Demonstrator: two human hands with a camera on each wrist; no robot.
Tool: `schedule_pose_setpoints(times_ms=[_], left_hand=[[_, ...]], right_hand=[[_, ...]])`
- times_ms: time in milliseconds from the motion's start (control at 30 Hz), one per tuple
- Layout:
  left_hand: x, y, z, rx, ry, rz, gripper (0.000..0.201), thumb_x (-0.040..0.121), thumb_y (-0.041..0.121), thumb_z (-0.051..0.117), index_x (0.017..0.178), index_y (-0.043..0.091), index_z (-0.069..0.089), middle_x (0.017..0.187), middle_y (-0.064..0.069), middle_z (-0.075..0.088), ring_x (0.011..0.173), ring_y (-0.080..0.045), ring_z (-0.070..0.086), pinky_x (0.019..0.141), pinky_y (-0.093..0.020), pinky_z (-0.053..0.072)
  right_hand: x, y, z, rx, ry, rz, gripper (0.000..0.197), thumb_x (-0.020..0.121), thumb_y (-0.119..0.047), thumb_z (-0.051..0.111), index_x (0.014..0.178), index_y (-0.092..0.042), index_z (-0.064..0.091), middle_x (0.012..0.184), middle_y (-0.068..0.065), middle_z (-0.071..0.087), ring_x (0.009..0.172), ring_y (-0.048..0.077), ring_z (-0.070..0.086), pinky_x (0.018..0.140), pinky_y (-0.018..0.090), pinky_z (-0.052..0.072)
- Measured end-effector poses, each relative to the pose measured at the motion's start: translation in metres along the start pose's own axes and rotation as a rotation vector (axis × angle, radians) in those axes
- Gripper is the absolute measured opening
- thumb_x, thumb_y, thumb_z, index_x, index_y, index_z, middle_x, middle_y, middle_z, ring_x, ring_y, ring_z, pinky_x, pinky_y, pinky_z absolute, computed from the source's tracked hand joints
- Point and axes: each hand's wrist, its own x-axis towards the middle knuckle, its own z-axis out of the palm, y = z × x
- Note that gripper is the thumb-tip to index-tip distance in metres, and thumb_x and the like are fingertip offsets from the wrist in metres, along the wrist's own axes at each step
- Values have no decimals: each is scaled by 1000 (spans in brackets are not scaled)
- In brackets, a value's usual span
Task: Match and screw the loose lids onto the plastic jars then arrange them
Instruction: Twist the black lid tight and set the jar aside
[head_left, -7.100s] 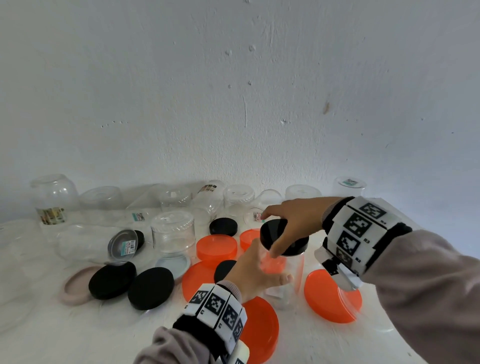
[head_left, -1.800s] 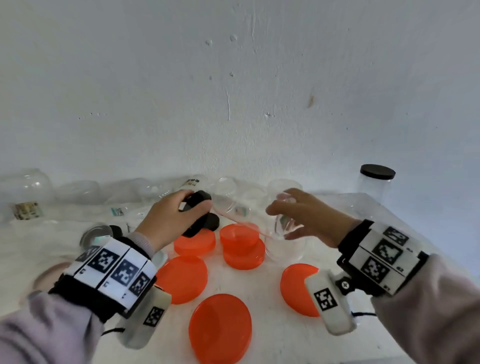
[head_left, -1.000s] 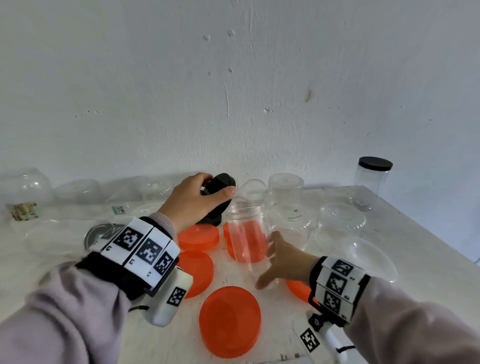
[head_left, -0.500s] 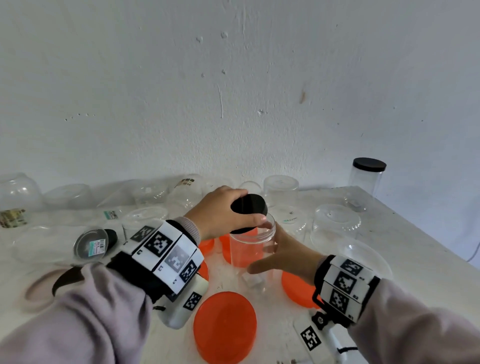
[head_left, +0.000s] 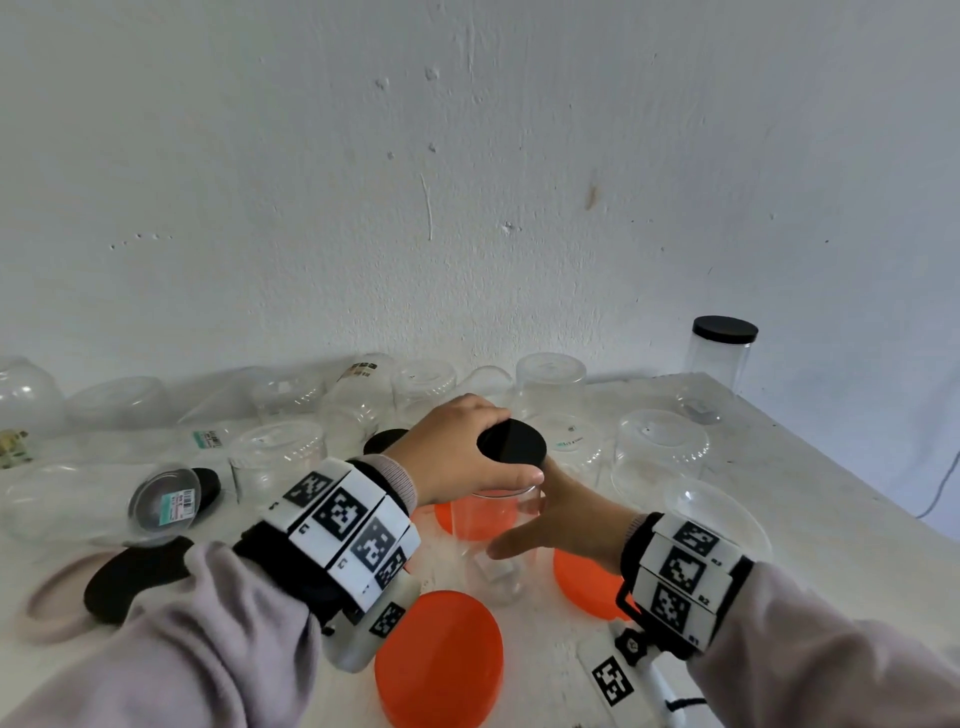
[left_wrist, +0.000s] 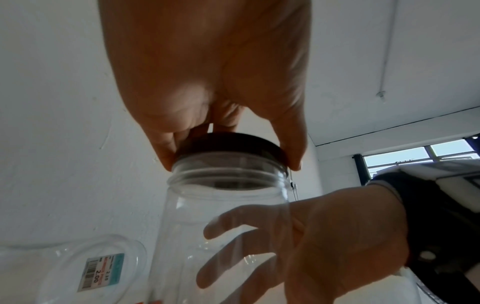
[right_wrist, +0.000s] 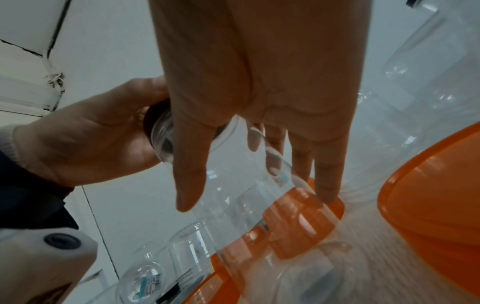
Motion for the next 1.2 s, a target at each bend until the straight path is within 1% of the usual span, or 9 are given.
schedule_pose_setpoints(times_ms=[300,400,467,600,700,800,933,1067,1200], left_hand=[[-23,-37,8,-310,-54,-83,119,56,65,69,151,25,11,153,10,23,140,-9,25,116,-34,25],[-28,-49,21,-456,-51,-80,101,64,44,81,146,30,23,144,19,36,136,-4,32,108,-21,31],[-29,-50,31,-508,-64,-67,91,68,32,85,141,34,30,138,20,43,131,-2,38,107,-23,33],[-27,-44,51,-579,-18,-57,105,56,45,81,144,32,25,141,12,41,131,-8,38,111,-36,34],[-26,-44,60,-625,46,-86,104,55,46,83,141,32,28,137,12,45,128,-8,42,107,-33,36],[-25,-47,64,-629,58,-99,91,65,35,86,134,39,27,134,15,44,127,-8,41,104,-28,36],[-25,-48,65,-605,42,-95,88,66,39,84,130,42,24,128,21,43,126,-7,40,104,-28,37],[-25,-47,63,-610,37,-93,95,65,40,84,140,33,25,142,10,41,132,-11,38,111,-39,36],[-25,-47,63,-630,31,-85,92,67,35,84,139,32,25,142,9,42,133,-10,38,111,-37,35]], right_hand=[[-15,-13,-24,-110,-10,81,112,61,-20,89,144,-34,15,139,-9,36,130,18,35,106,37,37],[-18,-33,-37,-165,6,32,112,62,-21,89,146,-34,15,147,-5,31,131,18,33,101,32,36],[-17,-48,-41,-259,-12,-7,108,64,-25,88,145,-35,18,149,-7,28,134,15,30,101,29,32],[-8,-75,-34,-585,-89,-74,93,71,-40,81,146,-32,25,143,-10,30,124,6,32,97,20,32],[1,-90,-26,-815,-140,-73,88,73,-48,75,145,-30,28,136,-8,36,126,13,37,106,36,36],[9,-102,-23,-960,-169,-35,85,74,-51,72,145,-34,29,135,-8,38,127,16,38,104,40,38],[16,-114,-21,-1083,-205,7,84,72,-53,73,144,-40,30,138,-10,37,128,16,37,98,35,39],[18,-121,-21,-1140,-215,37,80,69,-54,75,138,-46,36,134,-15,37,126,14,38,94,34,39],[20,-126,-22,-1177,-270,31,77,70,-45,77,136,-49,38,139,-16,36,127,14,37,91,34,40]])
